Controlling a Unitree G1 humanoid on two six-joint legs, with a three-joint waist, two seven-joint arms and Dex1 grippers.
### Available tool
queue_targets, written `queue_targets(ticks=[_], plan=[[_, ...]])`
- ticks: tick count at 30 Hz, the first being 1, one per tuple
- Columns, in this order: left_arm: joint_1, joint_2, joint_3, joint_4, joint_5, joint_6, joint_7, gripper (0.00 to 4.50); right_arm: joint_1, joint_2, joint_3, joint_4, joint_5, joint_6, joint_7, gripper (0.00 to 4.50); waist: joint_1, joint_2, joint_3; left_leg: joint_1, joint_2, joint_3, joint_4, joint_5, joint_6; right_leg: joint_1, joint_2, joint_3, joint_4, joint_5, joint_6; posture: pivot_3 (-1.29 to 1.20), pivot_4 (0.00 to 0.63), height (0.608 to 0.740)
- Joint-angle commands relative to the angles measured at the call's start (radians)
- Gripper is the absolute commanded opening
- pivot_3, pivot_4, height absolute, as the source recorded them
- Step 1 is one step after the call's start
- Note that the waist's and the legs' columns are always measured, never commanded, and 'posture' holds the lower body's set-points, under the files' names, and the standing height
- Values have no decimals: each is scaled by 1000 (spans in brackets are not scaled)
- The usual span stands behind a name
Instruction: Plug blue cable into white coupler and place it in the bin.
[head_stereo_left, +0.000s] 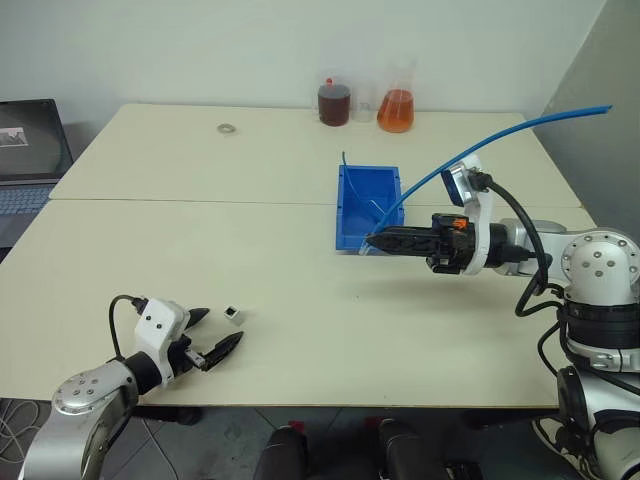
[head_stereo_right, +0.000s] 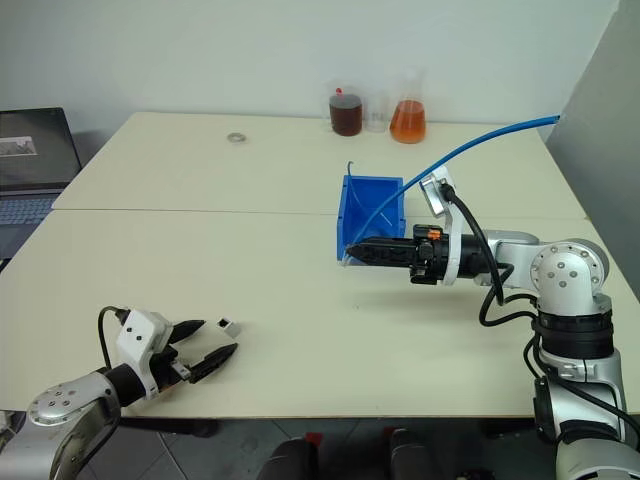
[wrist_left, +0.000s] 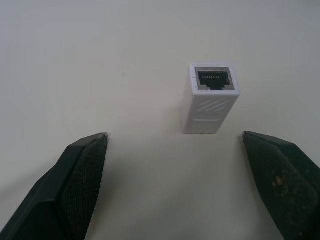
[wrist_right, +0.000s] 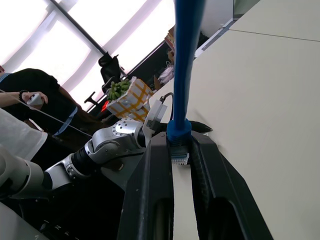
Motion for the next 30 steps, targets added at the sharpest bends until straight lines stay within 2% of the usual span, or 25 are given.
queue_targets(ticks=[1, 10, 13, 16, 27, 30], plan=[[-20, -14, -41, 9, 15, -4, -4, 4484, 8, -8, -37, -43, 27, 4, -12, 183, 0, 0, 0, 0, 0, 0, 0, 0, 0, 0, 0, 0, 0, 0, 0, 0, 150, 740], [-16, -28, -54, 9, 19, 3, 0, 4484, 24, -12, -52, -60, 36, 4, -35, 183, 0, 0, 0, 0, 0, 0, 0, 0, 0, 0, 0, 0, 0, 0, 0, 0, 150, 740], [29, -18, -30, 10, 18, -2, -6, 4053, 24, -15, -57, -57, 36, 5, -34, 183, -1, 0, 0, 0, 0, 0, 0, 0, 0, 0, 0, 0, 0, 0, 0, 0, 150, 740], [43, -21, -24, 6, 19, -9, -1, 3410, 26, -13, -58, -57, 36, 6, -37, 183, -4, 0, 0, 1, 0, 0, 0, 0, 0, 0, 0, 0, 0, 0, 0, 0, 150, 740], [-24, -23, -36, 72, 43, -28, 16, 1211, 43, -24, -57, -49, 28, 13, -27, 183, -2, 2, -1, 1, 0, 0, 0, 0, 0, 1, 0, 0, 0, 0, 0, 0, 150, 740], [-43, -28, -47, 77, 47, -29, 17, 782, 43, -25, -56, -50, 26, 11, -27, 183, -2, 2, -1, 1, 0, 0, 0, 0, 0, 1, 0, 0, 0, 0, 0, 0, 150, 740]])
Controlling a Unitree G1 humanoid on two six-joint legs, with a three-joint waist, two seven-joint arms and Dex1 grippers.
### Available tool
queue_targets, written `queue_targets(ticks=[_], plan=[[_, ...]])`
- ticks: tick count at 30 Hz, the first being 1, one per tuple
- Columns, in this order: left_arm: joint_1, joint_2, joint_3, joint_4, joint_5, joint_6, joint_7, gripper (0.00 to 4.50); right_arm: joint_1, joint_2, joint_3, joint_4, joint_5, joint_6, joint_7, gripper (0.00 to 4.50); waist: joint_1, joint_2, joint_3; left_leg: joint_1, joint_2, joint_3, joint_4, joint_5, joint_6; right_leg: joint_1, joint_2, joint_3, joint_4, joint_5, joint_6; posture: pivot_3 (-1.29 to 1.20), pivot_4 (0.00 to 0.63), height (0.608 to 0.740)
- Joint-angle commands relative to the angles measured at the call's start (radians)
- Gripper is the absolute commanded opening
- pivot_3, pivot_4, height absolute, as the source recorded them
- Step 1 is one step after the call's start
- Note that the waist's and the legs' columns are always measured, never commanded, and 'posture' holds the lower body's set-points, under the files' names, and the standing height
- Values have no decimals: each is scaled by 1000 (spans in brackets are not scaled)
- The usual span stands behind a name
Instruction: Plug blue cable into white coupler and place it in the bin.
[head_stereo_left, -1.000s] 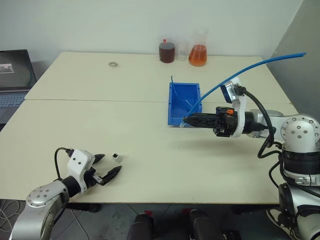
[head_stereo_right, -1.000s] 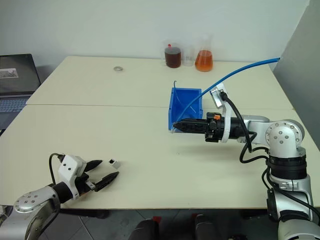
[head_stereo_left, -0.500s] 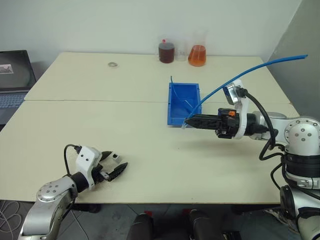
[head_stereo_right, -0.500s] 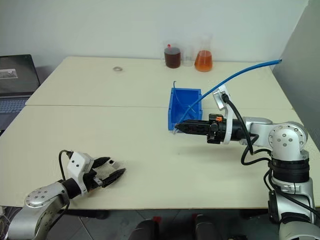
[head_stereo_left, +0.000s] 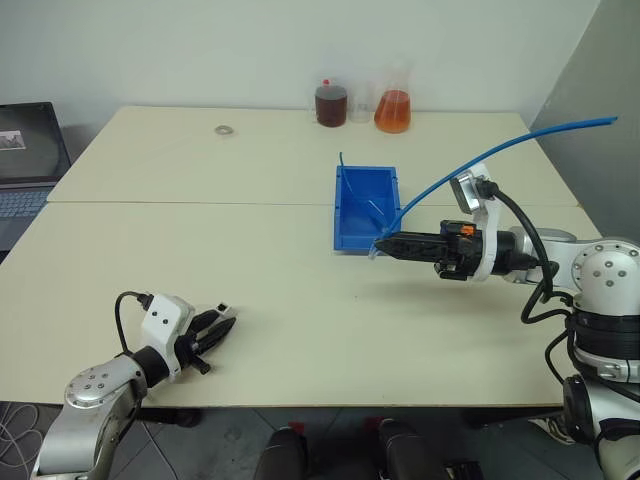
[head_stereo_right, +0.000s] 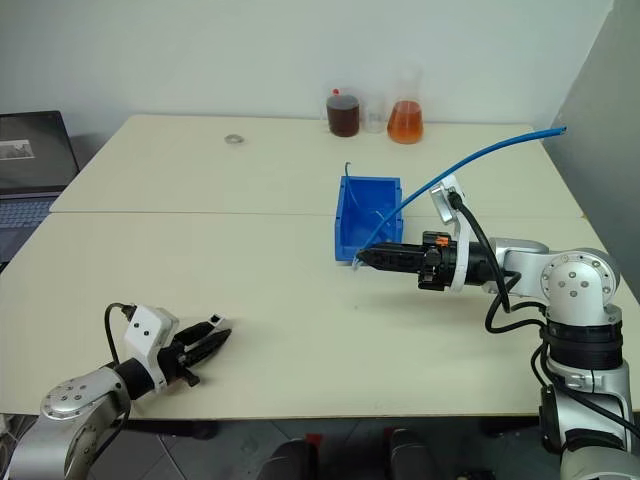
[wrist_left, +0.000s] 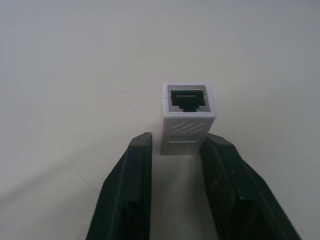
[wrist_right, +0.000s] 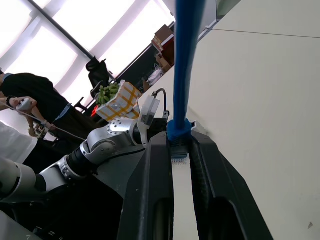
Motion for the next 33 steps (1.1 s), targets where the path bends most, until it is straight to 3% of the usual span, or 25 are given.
queue_targets(ticks=[1, 5, 9, 14, 16, 21, 26, 33], plan=[[-4, -6, -34, 19, 17, 8, -5, 778, -9, -11, -22, -23, 17, -2, 9, 183, 1, 0, 0, 0, 0, 0, 0, 0, 0, 0, 0, 0, 0, 0, 0, 0, 150, 740], [-12, -2, -19, -13, -24, 44, -14, 777, -8, -13, -25, -25, 16, -4, 6, 183, 1, 0, 0, 0, 0, 0, 0, 0, 0, 0, 0, 0, 0, 0, 0, 0, 150, 740], [-57, 27, -17, -118, -169, 204, -74, 777, -7, -14, -22, -26, 11, -9, 10, 183, 1, 0, 0, 0, 0, 0, 1, 0, 0, 0, 0, 0, 0, 0, 0, 0, 150, 740], [-177, 126, -28, -193, -409, 496, -192, 777, -18, 0, -5, -18, -12, -30, 17, 183, 0, -1, 1, -1, 0, -2, 1, 0, 0, 0, 0, -1, 0, 0, 1, 0, 150, 740], [-226, 172, -72, -171, -401, 509, -251, 777, -22, 11, 1, -14, -24, -43, 16, 183, -2, -1, 1, -1, 0, -2, 1, 0, 0, 0, 0, -1, 0, -1, 2, 0, 150, 740], [-325, 216, -293, -72, -126, 207, -385, 777, -14, 34, 9, -30, -58, -74, 6, 183, -7, -1, 1, 0, 0, -1, 0, 0, 0, 0, 1, -1, 0, 0, 0, 0, 150, 740], [-498, 79, -453, 216, 109, -193, -415, 777, 22, 26, 71, -98, -186, -154, -6, 183, 2, 0, 1, -1, -1, -1, 0, 0, 0, 0, 1, -1, 0, 0, 0, 0, 150, 740], [-620, -110, -546, 522, 226, -510, -462, 777, 89, 8, 201, -182, -371, -309, 58, 183, 5, 0, 1, -3, -2, 0, 1, 0, 0, -1, 0, -1, -1, 0, 0, 0, 150, 740]])
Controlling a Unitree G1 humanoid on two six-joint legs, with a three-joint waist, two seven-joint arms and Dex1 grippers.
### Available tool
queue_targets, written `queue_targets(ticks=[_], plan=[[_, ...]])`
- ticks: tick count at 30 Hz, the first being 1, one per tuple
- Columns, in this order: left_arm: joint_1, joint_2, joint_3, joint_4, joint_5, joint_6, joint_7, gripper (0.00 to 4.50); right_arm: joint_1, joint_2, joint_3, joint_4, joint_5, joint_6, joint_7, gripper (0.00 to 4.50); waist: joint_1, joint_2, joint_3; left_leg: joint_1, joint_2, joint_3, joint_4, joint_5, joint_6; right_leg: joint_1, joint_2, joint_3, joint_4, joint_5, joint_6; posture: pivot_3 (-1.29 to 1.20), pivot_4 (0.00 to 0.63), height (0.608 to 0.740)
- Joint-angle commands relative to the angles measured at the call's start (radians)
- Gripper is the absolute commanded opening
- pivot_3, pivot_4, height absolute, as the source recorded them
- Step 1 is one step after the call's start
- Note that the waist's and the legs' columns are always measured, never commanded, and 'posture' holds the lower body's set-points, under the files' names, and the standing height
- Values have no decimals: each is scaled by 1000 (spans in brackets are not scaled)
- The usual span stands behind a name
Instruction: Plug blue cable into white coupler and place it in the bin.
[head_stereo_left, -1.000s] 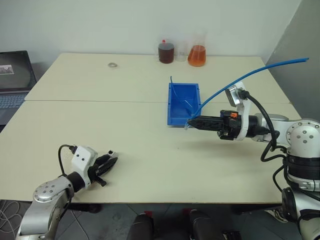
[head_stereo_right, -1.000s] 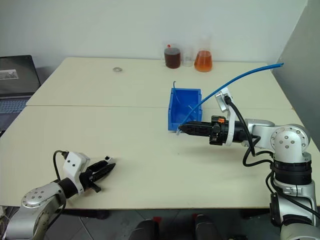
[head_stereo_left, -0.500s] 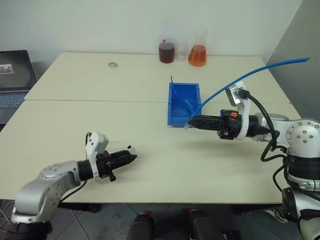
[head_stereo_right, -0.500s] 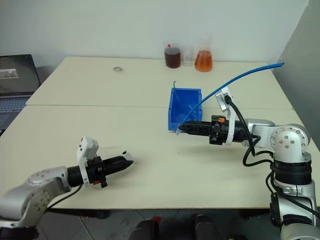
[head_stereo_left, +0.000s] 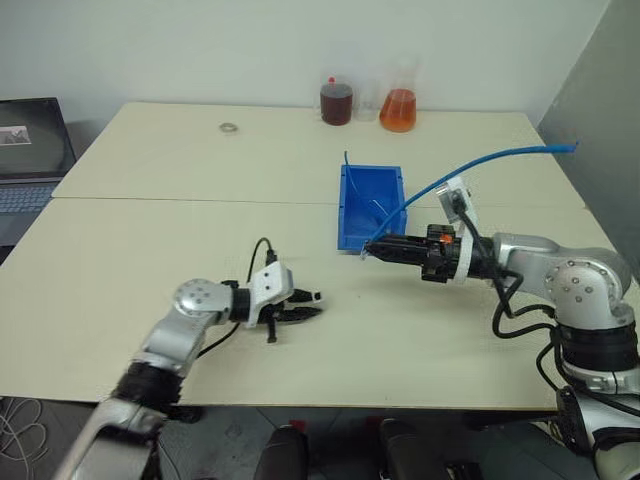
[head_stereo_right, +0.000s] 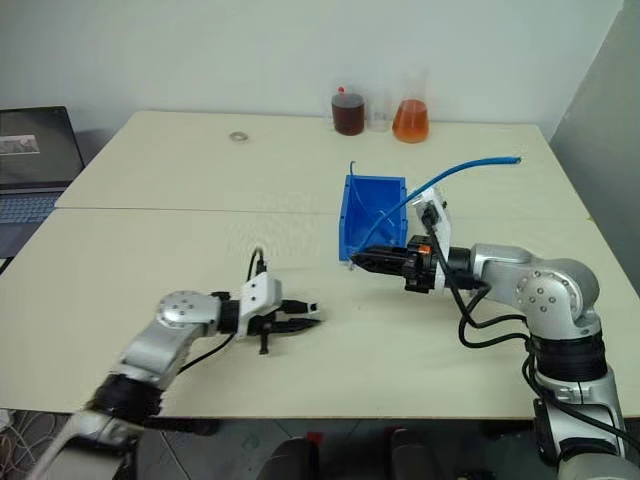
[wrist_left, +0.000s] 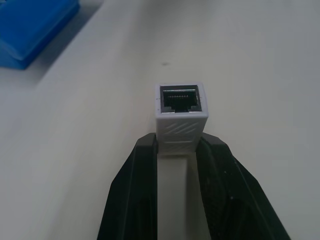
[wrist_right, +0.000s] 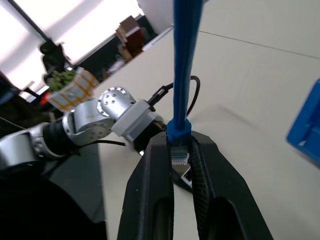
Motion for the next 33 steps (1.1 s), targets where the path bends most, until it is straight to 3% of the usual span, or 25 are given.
queue_targets(ticks=[1, 16, 33], plan=[[-23, -42, -34, 83, 32, -126, -57, 777, 24, -9, 69, -60, -95, -104, 57, 183, -1, 0, 0, 0, 0, 0, 0, 0, 1, 0, 0, 0, 1, 0, 0, 0, 150, 740], [-56, -63, -14, 155, 24, -143, -151, 777, 71, 40, 341, 106, -493, -576, 320, 183, -4, 0, 0, 2, 0, -1, 1, -1, 2, 1, 0, -1, 2, 0, 0, 0, 150, 740], [-5, -42, -9, 84, 28, -98, -147, 777, 60, 94, 383, 243, -634, -668, 427, 183, -8, 0, -1, 4, 0, -2, 1, -1, 1, 2, 0, -1, 6, 0, 0, 0, 150, 740]])
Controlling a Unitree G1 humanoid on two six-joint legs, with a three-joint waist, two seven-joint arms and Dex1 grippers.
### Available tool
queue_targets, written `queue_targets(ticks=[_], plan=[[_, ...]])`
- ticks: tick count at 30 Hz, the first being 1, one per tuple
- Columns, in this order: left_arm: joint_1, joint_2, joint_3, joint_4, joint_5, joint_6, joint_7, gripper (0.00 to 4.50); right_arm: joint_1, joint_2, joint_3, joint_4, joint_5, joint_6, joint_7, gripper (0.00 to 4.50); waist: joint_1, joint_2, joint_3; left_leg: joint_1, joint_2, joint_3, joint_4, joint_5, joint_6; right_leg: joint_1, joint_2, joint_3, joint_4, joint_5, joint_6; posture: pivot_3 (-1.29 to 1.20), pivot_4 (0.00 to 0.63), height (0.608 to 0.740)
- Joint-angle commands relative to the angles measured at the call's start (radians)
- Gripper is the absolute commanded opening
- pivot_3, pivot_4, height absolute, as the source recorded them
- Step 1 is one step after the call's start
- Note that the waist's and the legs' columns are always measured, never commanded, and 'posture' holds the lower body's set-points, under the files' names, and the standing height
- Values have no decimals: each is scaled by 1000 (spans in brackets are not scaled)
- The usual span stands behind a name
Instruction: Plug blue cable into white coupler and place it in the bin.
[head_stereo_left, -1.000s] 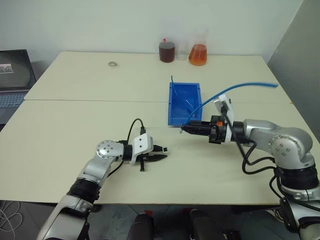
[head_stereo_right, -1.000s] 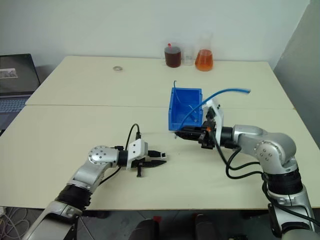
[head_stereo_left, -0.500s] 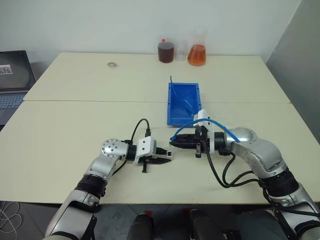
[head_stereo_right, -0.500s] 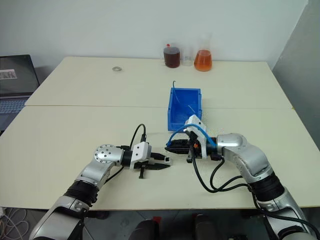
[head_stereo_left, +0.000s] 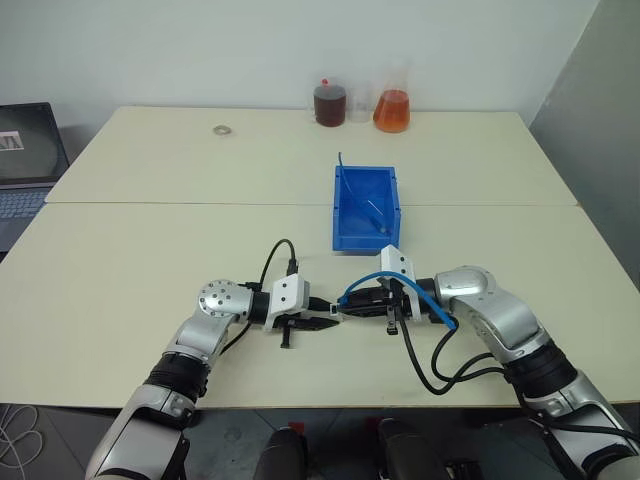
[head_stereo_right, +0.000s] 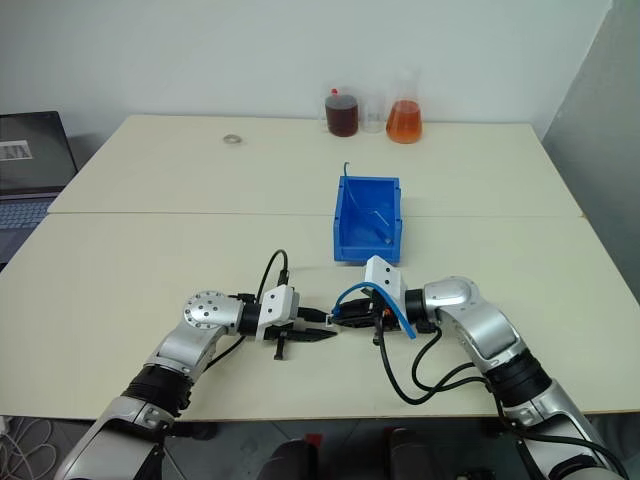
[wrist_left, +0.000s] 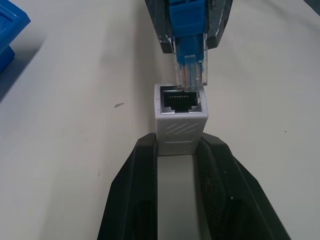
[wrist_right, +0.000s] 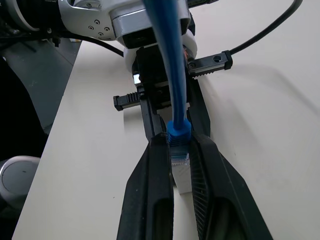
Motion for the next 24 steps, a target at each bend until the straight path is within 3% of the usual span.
queue_targets(ticks=[1, 16, 24], plan=[[28, 10, -11, -23, 13, 23, -9, 777, -23, 19, 0, 22, -24, -16, 16, 183, 0, 0, 0, 0, 0, 0, 0, 0, 0, 0, 0, 0, 1, 0, 0, 0, 150, 740], [25, 8, -4, -37, 12, 46, -2, 777, -67, 37, 9, 99, -103, -88, 84, 183, 1, 0, 0, 1, 0, 0, 1, 0, 0, 0, 0, 0, 4, 0, 0, 0, 150, 740], [25, 12, -2, -38, 14, 46, 3, 777, -83, 30, 82, 131, -187, -136, 142, 183, 1, 0, 0, 1, 0, 0, 1, 0, 0, 0, 0, 0, 4, 0, 0, 0, 150, 740]])
